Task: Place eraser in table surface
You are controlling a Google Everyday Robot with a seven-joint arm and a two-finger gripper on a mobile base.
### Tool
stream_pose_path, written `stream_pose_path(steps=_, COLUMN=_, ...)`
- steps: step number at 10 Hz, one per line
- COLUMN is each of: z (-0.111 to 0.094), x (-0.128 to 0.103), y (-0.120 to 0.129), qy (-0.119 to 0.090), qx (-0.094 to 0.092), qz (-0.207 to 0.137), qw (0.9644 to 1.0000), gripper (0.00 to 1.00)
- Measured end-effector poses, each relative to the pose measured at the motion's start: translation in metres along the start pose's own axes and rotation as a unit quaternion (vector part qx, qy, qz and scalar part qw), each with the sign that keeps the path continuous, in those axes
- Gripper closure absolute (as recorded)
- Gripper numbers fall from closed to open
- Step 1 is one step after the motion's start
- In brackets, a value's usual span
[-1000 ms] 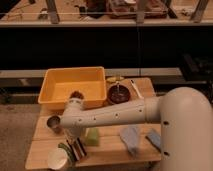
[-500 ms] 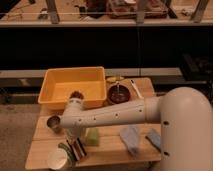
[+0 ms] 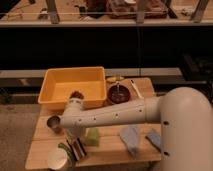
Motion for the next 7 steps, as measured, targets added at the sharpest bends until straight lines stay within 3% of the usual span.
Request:
stream_pose_path(steps=4, z=-0.0008, x=-0.0011, y=-0.0009, qy=-0.002, qx=0.002, qz=0.001, qw=1.0000, gripper=0.98)
stream_pose_path(steps=7, z=-0.0017, x=-0.0003, y=0.0001, qy=0.000, qx=0.000, qz=0.000, qw=1.0000, gripper=1.00)
